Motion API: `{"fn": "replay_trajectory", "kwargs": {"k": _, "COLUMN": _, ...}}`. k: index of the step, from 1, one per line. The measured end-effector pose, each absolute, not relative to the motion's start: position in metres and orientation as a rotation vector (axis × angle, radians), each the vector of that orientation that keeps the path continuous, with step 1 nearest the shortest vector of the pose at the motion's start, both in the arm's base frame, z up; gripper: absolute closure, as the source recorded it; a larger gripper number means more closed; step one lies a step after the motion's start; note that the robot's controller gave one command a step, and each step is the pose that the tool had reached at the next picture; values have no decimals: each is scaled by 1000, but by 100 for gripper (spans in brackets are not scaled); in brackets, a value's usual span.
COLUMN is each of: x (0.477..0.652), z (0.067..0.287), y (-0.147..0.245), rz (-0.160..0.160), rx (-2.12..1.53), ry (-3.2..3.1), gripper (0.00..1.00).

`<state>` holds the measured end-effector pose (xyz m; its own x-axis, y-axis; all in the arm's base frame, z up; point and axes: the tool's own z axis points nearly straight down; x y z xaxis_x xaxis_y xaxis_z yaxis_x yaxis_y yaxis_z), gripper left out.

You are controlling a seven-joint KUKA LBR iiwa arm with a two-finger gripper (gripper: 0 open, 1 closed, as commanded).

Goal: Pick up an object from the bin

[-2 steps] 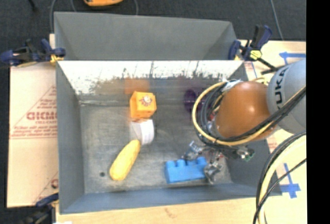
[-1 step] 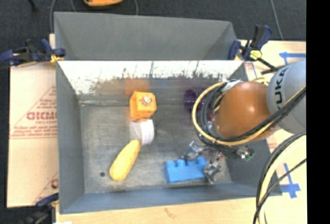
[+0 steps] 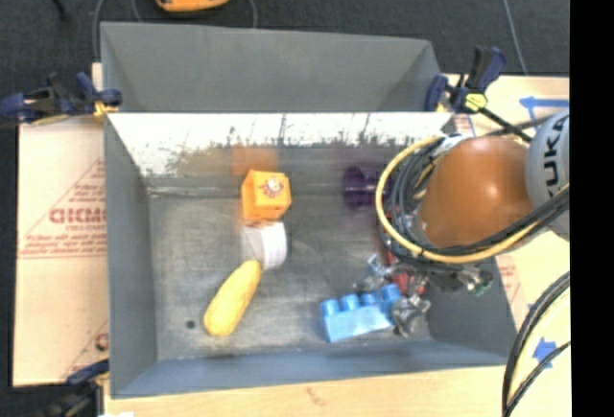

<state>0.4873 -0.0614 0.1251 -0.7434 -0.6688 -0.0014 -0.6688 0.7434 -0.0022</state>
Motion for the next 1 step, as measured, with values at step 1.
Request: {"fn": "replay_trajectory", "kwargs": {"k": 1, "x": 487, "z": 125, "y": -61, "rz": -3, "rx": -1126, "ry": 2931, "gripper": 100}}
